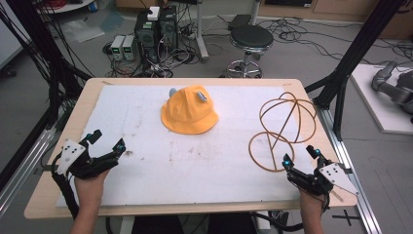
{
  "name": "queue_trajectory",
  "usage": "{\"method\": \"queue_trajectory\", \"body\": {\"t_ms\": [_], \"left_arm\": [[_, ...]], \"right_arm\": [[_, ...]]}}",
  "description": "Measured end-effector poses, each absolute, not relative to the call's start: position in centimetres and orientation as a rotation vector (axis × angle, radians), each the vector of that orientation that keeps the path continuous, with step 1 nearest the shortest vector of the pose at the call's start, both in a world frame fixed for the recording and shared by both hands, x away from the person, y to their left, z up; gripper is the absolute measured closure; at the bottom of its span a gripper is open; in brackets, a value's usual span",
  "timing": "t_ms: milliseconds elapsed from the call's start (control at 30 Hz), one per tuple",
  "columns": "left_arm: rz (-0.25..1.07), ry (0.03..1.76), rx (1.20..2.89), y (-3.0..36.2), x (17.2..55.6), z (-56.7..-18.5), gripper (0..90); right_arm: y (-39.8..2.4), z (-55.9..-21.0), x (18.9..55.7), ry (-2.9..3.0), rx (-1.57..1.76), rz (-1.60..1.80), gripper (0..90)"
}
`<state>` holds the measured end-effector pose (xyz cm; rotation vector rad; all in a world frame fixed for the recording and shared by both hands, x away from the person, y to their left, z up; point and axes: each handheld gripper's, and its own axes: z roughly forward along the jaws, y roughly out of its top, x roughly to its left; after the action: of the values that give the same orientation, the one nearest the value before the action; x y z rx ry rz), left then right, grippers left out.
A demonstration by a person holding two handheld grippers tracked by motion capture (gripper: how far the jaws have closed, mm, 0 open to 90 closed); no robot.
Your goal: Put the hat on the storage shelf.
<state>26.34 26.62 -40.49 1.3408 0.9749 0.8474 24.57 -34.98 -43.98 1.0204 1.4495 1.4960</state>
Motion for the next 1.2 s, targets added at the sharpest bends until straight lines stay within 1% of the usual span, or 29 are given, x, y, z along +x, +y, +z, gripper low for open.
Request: {"method": "queue_trajectory", "body": {"t_ms": [367, 567, 733, 900, 1100, 1200], "left_arm": [[0.825, 0.961, 1.337, 25.9, 26.6, -39.8, 12.7], [0.799, 0.973, 1.355, 24.8, 27.6, -39.1, 12.7], [0.786, 1.003, 1.339, 22.5, 29.5, -38.5, 12.7], [0.832, 0.993, 1.377, 19.0, 31.6, -38.3, 13.1], [0.873, 0.976, 1.417, 16.2, 33.6, -37.7, 13.5], [0.891, 0.985, 1.409, 15.1, 34.6, -37.6, 13.5]], "right_arm": [[-35.1, -44.0, 24.6, 1.438, 1.028, 1.501, 11.8], [-35.0, -43.9, 24.5, 1.437, 1.034, 1.505, 11.8], [-35.1, -43.9, 24.7, 1.429, 1.035, 1.505, 11.8], [-35.2, -43.9, 24.6, 1.430, 1.033, 1.503, 11.8], [-35.3, -44.0, 24.7, 1.426, 1.035, 1.503, 11.8], [-35.3, -44.0, 24.7, 1.430, 1.029, 1.502, 11.8]]}}
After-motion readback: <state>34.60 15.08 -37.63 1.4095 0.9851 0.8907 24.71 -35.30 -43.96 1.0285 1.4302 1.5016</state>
